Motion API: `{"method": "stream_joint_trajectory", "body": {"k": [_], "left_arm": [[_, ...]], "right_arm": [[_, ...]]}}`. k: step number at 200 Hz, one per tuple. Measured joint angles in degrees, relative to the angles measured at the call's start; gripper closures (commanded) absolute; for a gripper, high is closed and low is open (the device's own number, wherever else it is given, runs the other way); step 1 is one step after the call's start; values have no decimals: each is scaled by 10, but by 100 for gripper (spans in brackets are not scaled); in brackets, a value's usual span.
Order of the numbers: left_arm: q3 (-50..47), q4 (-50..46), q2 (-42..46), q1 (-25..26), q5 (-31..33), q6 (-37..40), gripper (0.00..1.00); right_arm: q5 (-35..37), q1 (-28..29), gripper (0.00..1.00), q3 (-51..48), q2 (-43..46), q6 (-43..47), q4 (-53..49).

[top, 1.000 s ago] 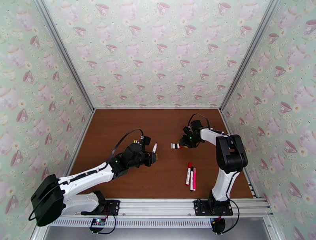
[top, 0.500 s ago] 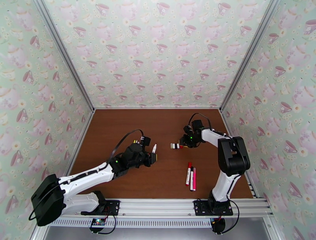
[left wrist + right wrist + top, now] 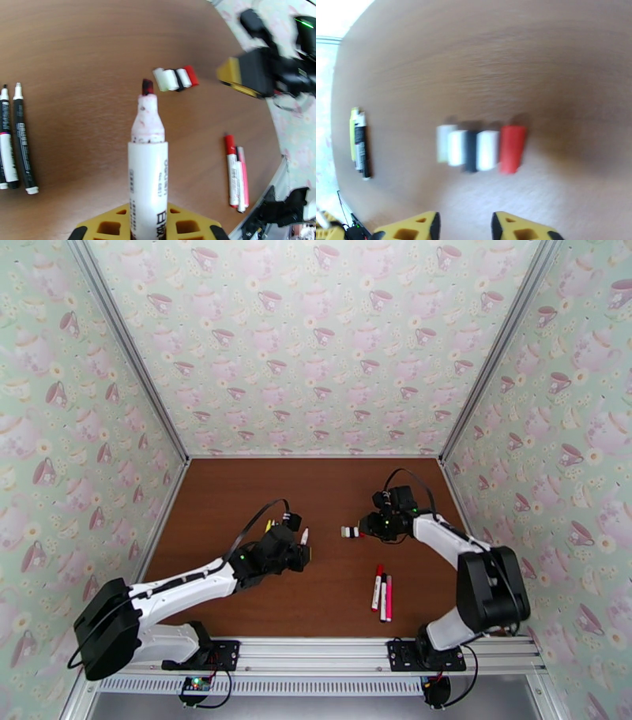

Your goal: Open the pen caps

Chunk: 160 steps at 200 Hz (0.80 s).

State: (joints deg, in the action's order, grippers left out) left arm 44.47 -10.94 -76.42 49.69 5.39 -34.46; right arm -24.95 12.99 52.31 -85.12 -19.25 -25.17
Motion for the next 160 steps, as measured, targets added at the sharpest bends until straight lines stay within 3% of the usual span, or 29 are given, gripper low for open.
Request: {"method": "stream_joint_trajectory", "body": {"k": [60, 81, 160], "left_arm": [[53, -57, -94, 0, 96, -1, 93], [83, -80, -128, -1, 126, 0, 93], [143, -129, -213, -21, 181, 11, 91]], "right_arm": [[3, 39, 5, -44, 141, -34, 26], [4, 39, 0, -45, 175, -33, 25], [12, 39, 0, -45, 190, -30, 3]]}}
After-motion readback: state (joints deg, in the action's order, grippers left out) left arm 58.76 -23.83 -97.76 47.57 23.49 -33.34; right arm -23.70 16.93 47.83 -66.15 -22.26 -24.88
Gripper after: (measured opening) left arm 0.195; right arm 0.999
